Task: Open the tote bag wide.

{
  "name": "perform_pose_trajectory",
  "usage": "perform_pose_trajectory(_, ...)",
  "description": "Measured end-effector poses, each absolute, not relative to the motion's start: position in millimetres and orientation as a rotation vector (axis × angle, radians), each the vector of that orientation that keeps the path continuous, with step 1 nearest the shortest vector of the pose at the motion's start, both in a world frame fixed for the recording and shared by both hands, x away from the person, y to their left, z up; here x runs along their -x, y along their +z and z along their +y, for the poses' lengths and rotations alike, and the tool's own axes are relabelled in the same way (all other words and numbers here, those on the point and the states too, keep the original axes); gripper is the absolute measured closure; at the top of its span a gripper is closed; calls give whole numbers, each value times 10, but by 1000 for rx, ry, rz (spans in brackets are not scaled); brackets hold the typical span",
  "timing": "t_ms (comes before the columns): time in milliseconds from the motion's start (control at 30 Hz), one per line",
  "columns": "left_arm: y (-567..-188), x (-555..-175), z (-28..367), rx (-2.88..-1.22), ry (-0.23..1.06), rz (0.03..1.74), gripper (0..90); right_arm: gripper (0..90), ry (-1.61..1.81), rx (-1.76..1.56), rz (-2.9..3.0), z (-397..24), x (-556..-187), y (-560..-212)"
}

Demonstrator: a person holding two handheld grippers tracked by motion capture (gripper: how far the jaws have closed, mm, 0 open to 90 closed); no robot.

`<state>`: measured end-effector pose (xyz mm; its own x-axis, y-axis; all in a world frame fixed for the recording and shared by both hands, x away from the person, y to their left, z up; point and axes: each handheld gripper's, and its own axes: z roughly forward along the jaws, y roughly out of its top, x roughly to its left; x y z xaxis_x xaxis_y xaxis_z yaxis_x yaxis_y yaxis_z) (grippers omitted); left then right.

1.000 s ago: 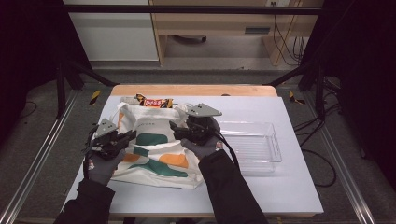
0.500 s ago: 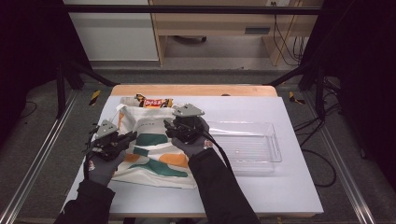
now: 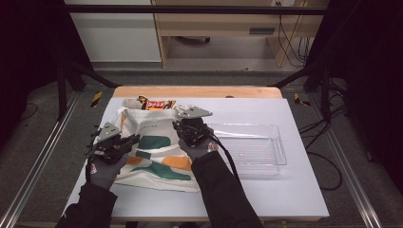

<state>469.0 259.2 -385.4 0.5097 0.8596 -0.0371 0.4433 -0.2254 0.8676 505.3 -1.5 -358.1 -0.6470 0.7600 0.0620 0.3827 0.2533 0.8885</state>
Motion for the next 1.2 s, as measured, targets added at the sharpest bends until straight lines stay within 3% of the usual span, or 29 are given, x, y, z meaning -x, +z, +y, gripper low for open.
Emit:
perform_pose_trajectory(167, -3844, -4685, 2611, -1845, 569, 1083, 862, 892, 1378, -1030, 2167, -46, -5012, -3598)
perform_pose_trajectory(400, -3650, -4574, 2657, -1766, 567, 1049, 750, 894, 1408, -992, 2175, -82, -4867, -3673)
perform_pose_trajectory(533, -3516, -4505, 2691, -1718, 583, 1020, 745, 893, 1406, -985, 2181, -90, -4817, -3714)
perform_pose_trajectory(667, -3342, -4442, 2740, -1665, 609, 990, 758, 892, 1400, -958, 2198, -66, -4721, -3767)
perform_pose_trajectory(900, -3227, -4508, 2689, -1663, 628, 972, 863, 891, 1370, -912, 2233, -29, -4566, -3873)
perform_pose_trajectory(1200, -3458, -4668, 2606, -1786, 604, 1021, 896, 889, 1353, -869, 2270, 3, -4397, -4037)
